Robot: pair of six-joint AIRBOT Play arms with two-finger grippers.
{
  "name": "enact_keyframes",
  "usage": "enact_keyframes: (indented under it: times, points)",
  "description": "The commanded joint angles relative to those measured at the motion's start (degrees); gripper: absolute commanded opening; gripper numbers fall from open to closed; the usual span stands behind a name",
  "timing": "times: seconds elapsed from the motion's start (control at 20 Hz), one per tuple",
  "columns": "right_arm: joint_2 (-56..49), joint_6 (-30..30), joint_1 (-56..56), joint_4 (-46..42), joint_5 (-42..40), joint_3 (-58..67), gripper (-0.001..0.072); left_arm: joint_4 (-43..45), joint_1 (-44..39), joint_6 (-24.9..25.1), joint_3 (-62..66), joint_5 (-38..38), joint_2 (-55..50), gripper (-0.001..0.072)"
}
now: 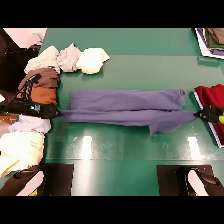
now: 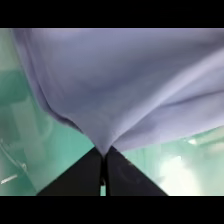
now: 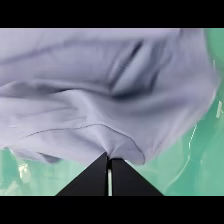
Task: Fold the shirts.
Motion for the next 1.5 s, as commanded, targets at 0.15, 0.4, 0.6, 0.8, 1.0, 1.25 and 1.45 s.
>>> enact_keyframes:
  times: [0.15,0.4,0.6,0.8,1.0,1.25,1.45]
  points:
    - [-21.44,-2.45,1.33,0.28,-5.35,13.2,0.0013,-3.85,0.07,0.9,5.84,12.46,-14.4,0.0024]
    - [-33.51,-2.89,6.64,0.26,-8.46,20.81,0.0014,-7.82,0.07,3.98,12.87,16.39,-25.86,0.0024]
    - [-41.53,-2.71,8.46,0.31,-9.2,27.15,0.0015,-8.0,0.07,5.49,16.7,20.96,-29.05,0.0024]
    - [-46.95,-1.42,8.17,5.49,-12.37,31.34,0.0188,-10.14,0.07,5.38,17.51,25.51,-29.03,0.0541]
    - [-47.71,-4.68,4.66,11.13,-7.45,33.14,0.0485,-10.78,0.07,5.35,21.73,18.88,-28.59,0.054]
    - [-39.76,-10.4,-2.58,10.32,-4.44,20.81,0.0641,-10.93,-0.31,5.49,23.02,7.72,-28.52,0.0025]
    - [-38.16,-12.72,-6.58,10.78,-6.4,13.29,0.072,-10.99,-3.76,5.46,23.02,8.35,-28.52,0.0025]
